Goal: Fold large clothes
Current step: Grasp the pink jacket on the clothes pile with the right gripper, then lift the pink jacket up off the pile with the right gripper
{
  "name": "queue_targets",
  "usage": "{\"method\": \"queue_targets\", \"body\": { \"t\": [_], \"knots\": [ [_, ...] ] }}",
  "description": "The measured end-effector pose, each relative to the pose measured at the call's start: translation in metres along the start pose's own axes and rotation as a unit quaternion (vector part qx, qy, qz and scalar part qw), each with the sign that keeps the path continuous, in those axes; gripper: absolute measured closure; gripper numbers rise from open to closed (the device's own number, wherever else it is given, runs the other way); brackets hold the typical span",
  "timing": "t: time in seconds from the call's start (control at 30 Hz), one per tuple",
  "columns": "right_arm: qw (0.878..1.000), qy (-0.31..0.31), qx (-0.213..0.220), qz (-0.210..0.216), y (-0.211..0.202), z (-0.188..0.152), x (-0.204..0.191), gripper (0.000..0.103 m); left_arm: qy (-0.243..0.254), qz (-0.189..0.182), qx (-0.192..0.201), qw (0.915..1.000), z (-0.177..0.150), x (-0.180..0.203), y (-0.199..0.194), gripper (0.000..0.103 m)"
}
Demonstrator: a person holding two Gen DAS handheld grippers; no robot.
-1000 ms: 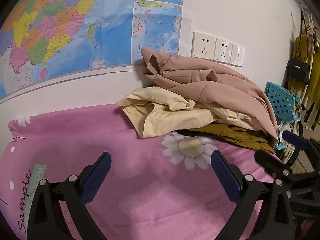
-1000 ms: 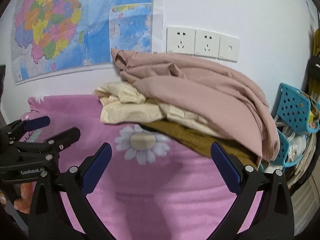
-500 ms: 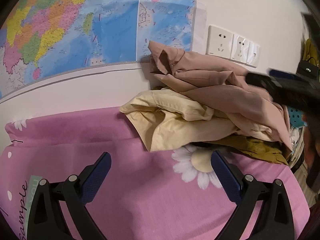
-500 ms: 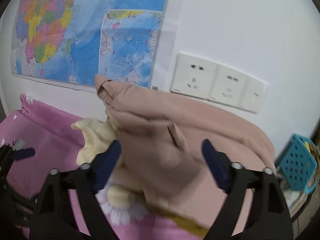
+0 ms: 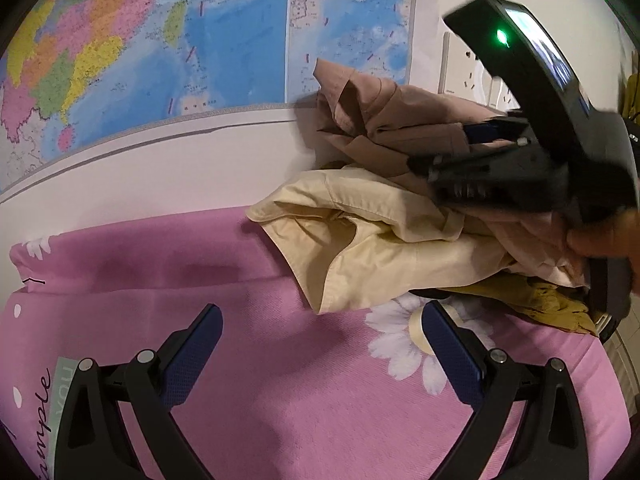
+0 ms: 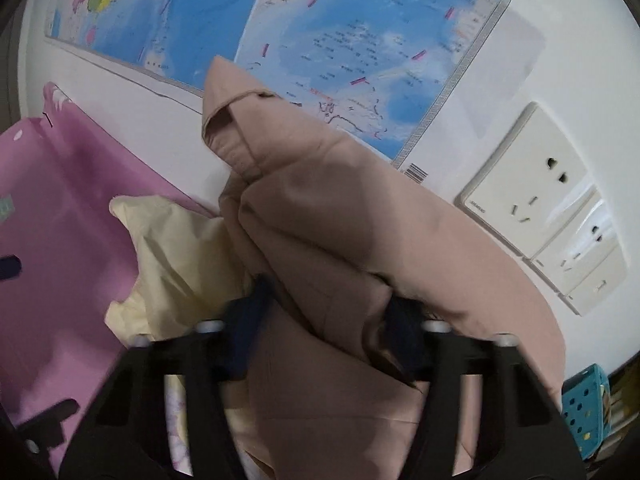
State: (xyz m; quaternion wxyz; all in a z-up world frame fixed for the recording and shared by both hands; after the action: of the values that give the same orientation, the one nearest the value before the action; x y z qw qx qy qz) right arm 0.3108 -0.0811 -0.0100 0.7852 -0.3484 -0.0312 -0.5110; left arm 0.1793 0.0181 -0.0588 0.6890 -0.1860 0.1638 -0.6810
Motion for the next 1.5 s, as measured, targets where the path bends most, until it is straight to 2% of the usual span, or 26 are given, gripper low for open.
{"method": "queue_targets", "body": {
  "t": [0.03,0.1,0.2,0.27,0.33,0.4,0.43,0.5,0.53,0.57,0.6,0.63,0.7,0.83,0.9,1.0,1.1,1.2,1.3,1.33,1.5],
  "knots": [
    [1.0,-0.001,0.001,-0.004,-0.003,0.003,0.004,0.079,0.001,0.002,0.0,1.0,0.0,-0.001,0.001,0.007],
    [1.0,0.006,0.026,-0.012,-0.021,0.01,0.019,0.087,0.001,0.003,0.001,1.0,-0.001,-0.005,0.002,0.007],
    [0.995,0.071,0.068,0.005,-0.053,0.018,0.046,0.086,-0.005,0.005,0.0,1.0,-0.002,-0.012,0.006,0.007],
    [0.995,0.079,0.063,0.02,-0.058,0.012,0.053,0.078,-0.005,0.006,-0.005,1.0,-0.004,-0.013,0.012,0.007],
    [0.998,0.043,0.048,0.009,-0.052,0.001,0.045,0.062,-0.001,0.009,-0.009,0.9999,-0.005,-0.014,0.015,0.007],
    [0.999,0.018,0.032,0.016,-0.043,-0.006,0.03,0.06,-0.002,0.01,-0.01,0.9999,-0.005,-0.014,0.016,0.007],
    [0.999,0.007,0.03,0.008,-0.039,-0.008,0.024,0.048,-0.003,0.009,-0.01,0.9999,-0.006,-0.015,0.016,0.007],
    [0.999,-0.018,0.043,-0.006,-0.033,-0.005,0.015,0.035,-0.002,0.01,-0.011,0.9999,-0.007,-0.015,0.016,0.007],
    [0.998,-0.034,0.042,-0.013,-0.028,-0.004,0.009,0.041,0.0,0.01,-0.013,0.9999,-0.007,-0.015,0.015,0.007],
    [0.999,-0.043,0.031,-0.013,-0.022,-0.005,0.003,0.054,0.001,0.009,-0.013,0.9999,-0.008,-0.016,0.016,0.007],
    [0.999,-0.044,0.02,-0.013,-0.018,-0.007,0.001,0.077,0.002,0.01,-0.013,0.9999,-0.009,-0.016,0.016,0.007],
    [0.999,-0.038,0.014,-0.017,-0.018,-0.005,0.003,0.086,0.002,0.01,-0.013,0.9999,-0.008,-0.018,0.016,0.007],
    [0.999,-0.021,0.038,-0.022,-0.033,0.011,0.013,0.09,0.002,0.009,-0.011,0.9999,-0.008,-0.018,0.016,0.007],
    [0.989,0.058,0.128,-0.033,-0.115,0.055,0.067,0.091,0.007,-0.001,-0.002,1.0,-0.002,-0.017,0.014,0.007],
    [0.982,0.084,0.165,-0.044,-0.16,0.072,0.097,0.092,0.008,-0.018,0.009,0.9998,0.004,-0.014,0.012,0.007],
    [0.971,0.127,0.195,-0.056,-0.209,0.085,0.139,0.092,0.003,-0.042,0.032,0.9986,0.017,-0.005,0.009,0.007],
    [0.963,0.147,0.214,-0.069,-0.248,0.093,0.173,0.092,-0.002,-0.089,0.053,0.9946,0.03,0.012,0.003,0.007],
    [0.954,0.172,0.234,-0.069,-0.281,0.082,0.192,0.092,0.006,-0.146,0.07,0.9867,0.039,0.038,-0.006,0.007],
    [0.947,0.185,0.255,-0.069,-0.308,0.086,0.202,0.092,0.019,-0.209,0.082,0.9743,0.04,0.063,-0.02,0.007],
    [0.946,0.185,0.257,-0.071,-0.315,0.088,0.203,0.092,0.026,-0.235,0.088,0.9676,0.039,0.075,-0.028,0.007],
    [0.947,0.178,0.257,-0.074,-0.339,0.091,0.204,0.092,0.055,-0.303,0.118,0.9443,0.042,0.121,-0.047,0.007]
  ]
}}
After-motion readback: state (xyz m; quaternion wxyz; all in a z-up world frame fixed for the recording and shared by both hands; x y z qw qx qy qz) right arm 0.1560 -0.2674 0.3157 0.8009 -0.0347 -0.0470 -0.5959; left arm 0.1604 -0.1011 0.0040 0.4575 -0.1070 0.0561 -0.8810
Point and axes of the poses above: each gripper's, at about its wrist camera, not at the fingertips, and y roughly the way its jaws point, x to its right, z to its top, the point moved 8 cm from there along y, roughly the way its jaws point, and after that the axes turned 10 degrees about x, right-handed, at the moved point
